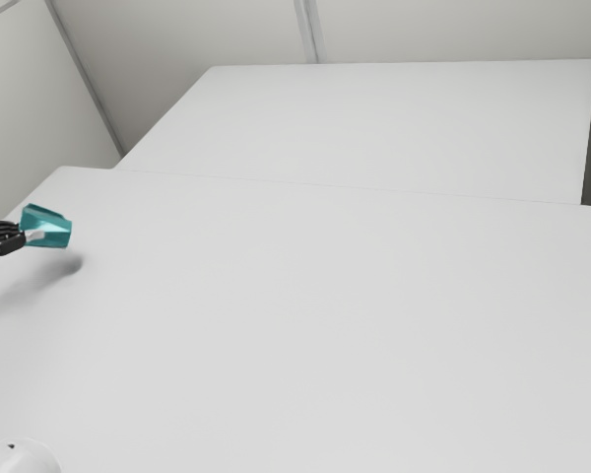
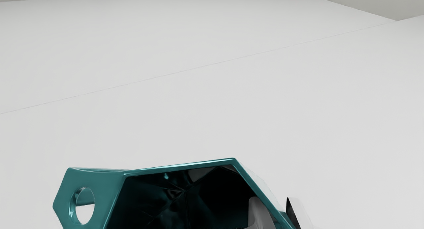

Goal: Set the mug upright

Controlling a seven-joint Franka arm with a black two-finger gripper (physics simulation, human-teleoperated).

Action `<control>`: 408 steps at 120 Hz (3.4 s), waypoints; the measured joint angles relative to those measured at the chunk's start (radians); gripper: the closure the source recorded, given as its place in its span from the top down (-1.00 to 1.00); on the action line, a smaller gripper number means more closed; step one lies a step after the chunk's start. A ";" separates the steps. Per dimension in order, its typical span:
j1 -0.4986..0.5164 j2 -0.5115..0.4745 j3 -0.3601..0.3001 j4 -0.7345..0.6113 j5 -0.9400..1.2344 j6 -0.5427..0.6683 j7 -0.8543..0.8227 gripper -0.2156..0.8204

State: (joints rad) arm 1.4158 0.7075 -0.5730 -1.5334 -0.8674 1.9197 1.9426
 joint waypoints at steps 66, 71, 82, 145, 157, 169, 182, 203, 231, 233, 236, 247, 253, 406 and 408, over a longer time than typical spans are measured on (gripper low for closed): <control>-1.007 -0.471 0.564 -0.214 0.346 0.113 -0.404 -0.93; -1.058 -0.491 0.567 -0.222 0.414 0.117 -0.467 -0.93; -1.205 -0.514 0.624 -0.235 0.552 0.124 -0.605 -0.93; -1.409 -0.562 0.607 -0.430 1.117 0.279 -1.342 -0.92; -1.410 -0.560 0.595 -0.447 1.140 0.298 -1.463 -0.91; -1.410 -0.544 0.582 -0.453 1.144 0.329 -1.580 -0.91; -1.409 -0.524 0.575 -0.454 1.133 0.360 -1.697 -0.91; -1.408 -0.487 0.569 -0.461 1.103 0.423 -1.856 -0.91; -1.409 -0.470 0.551 -0.476 1.094 0.535 -2.018 -0.91; -1.409 -0.468 0.550 -0.477 1.093 0.540 -2.029 -0.91; -1.409 -0.465 0.549 -0.479 1.089 0.547 -2.044 -0.91; -1.408 -0.459 0.540 -0.482 1.073 0.568 -2.095 -0.90; -1.408 -0.459 0.537 -0.482 1.059 0.574 -2.119 -0.90; -1.395 -0.612 0.528 -0.314 0.948 0.296 -2.223 0.55; -1.396 -0.617 0.531 -0.297 0.948 0.271 -2.211 0.55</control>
State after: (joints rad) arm 0.0194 0.0904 -0.0424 -1.8306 0.0803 2.1907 -0.2689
